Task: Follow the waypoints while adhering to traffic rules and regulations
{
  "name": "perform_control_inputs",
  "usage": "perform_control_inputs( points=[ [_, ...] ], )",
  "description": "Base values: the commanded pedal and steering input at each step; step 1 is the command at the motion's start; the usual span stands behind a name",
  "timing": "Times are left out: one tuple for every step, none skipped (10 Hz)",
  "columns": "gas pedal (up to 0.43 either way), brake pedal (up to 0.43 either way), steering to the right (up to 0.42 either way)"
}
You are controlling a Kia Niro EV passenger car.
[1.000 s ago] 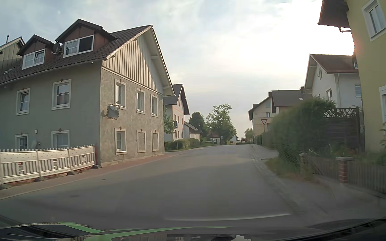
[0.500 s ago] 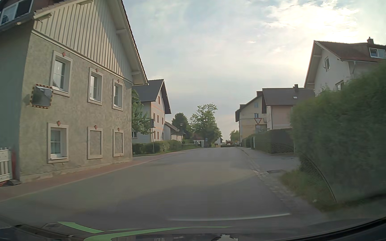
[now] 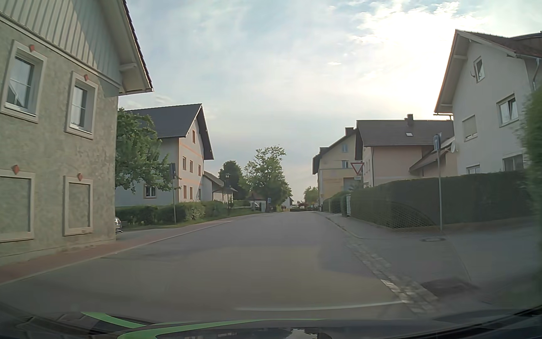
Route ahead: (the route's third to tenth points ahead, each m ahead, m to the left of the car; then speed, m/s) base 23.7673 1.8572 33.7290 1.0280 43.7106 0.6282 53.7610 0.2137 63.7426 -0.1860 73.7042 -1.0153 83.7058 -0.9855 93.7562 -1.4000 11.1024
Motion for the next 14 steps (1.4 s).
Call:
perform_control_inputs(
  points=[
    [0.087,0.000,0.030],
    [0.087,0.000,0.028],
    [0.087,0.000,0.024],
    [0.087,0.000,0.021],
    [0.087,0.000,0.017],
    [0.087,0.000,0.014],
    [0.087,0.000,0.011],
    [0.087,0.000,0.005],
    [0.087,0.000,-0.001],
    [0.087,0.000,-0.002],
    [0.087,0.000,-0.003],
    [0.087,0.000,-0.003],
    [0.087,0.000,-0.004],
    [0.087,0.000,-0.004]
  ],
)
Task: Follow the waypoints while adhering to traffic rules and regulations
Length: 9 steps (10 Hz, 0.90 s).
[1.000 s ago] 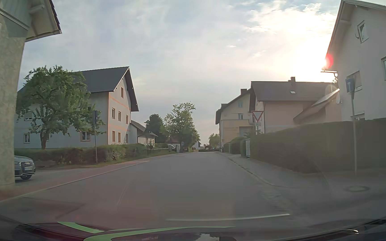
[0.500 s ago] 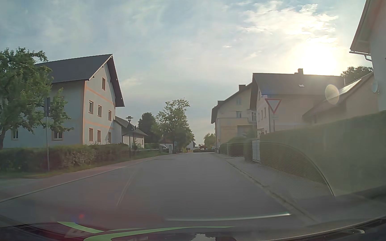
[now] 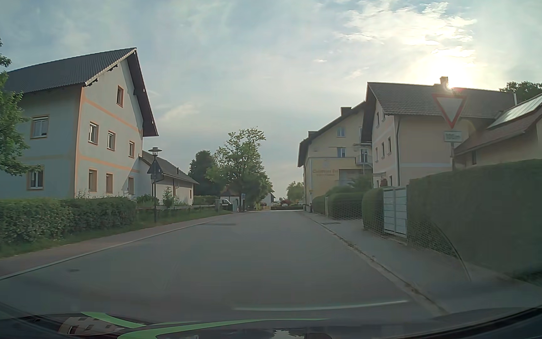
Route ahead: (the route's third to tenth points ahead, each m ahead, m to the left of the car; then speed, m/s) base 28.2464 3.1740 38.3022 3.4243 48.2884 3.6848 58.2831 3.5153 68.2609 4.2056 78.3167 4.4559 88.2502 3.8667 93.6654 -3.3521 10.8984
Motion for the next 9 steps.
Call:
perform_control_inputs(
  points=[
    [0.087,0.000,-0.004],
    [0.087,0.000,-0.004],
    [0.087,0.000,-0.004],
    [0.087,0.000,-0.004],
    [0.087,0.000,-0.003],
    [0.087,0.000,-0.003],
    [0.087,0.000,-0.004],
    [0.087,0.000,-0.003],
    [0.087,0.000,-0.003]
  ],
)
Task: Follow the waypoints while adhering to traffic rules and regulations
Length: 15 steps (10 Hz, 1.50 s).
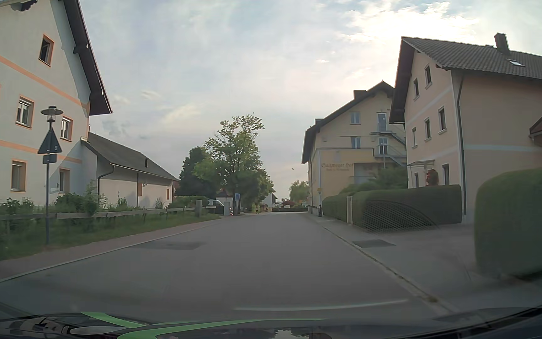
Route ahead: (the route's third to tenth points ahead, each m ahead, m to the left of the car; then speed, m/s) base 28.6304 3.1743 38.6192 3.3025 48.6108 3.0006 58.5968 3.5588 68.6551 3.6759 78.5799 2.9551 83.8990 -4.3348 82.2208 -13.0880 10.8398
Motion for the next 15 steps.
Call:
perform_control_inputs(
  points=[
    [0.000,0.000,-0.003],
    [0.000,0.000,-0.003],
    [0.000,0.000,-0.002],
    [0.000,0.000,-0.001],
    [0.000,0.000,-0.001],
    [0.000,0.000,-0.001],
    [0.000,0.000,-0.001],
    [0.000,0.000,-0.001],
    [0.000,0.000,0.000],
    [0.000,0.000,0.000],
    [0.000,0.000,0.000],
    [0.039,0.000,0.000],
    [0.039,0.000,0.000],
    [0.039,0.000,0.000],
    [0.039,0.000,0.000]
  ],
)
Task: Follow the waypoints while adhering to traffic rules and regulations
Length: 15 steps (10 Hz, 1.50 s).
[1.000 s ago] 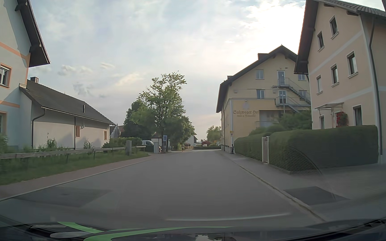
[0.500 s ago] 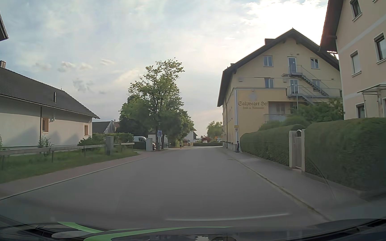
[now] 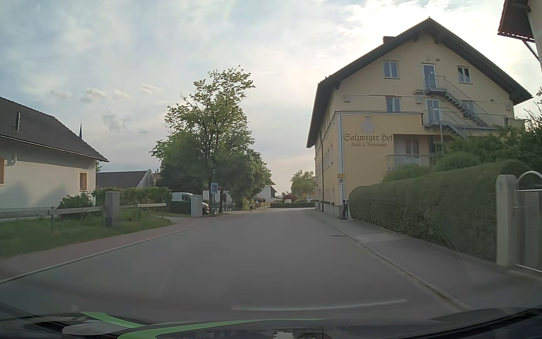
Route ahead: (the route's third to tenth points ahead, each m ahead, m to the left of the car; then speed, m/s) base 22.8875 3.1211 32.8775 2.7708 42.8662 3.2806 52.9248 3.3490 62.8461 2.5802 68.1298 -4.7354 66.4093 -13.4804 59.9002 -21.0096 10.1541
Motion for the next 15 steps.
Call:
perform_control_inputs(
  points=[
    [0.039,0.000,0.000],
    [0.039,0.000,0.000],
    [0.039,0.000,0.000],
    [0.039,0.000,0.000],
    [0.039,0.000,0.000],
    [0.039,0.000,0.000],
    [0.047,0.000,0.000],
    [0.067,0.000,0.000],
    [0.067,0.000,0.001],
    [0.067,0.000,0.003],
    [0.067,0.000,0.002],
    [0.067,0.000,0.003],
    [0.067,0.000,0.004],
    [0.067,0.000,0.004],
    [0.067,0.000,0.004]
  ],
)
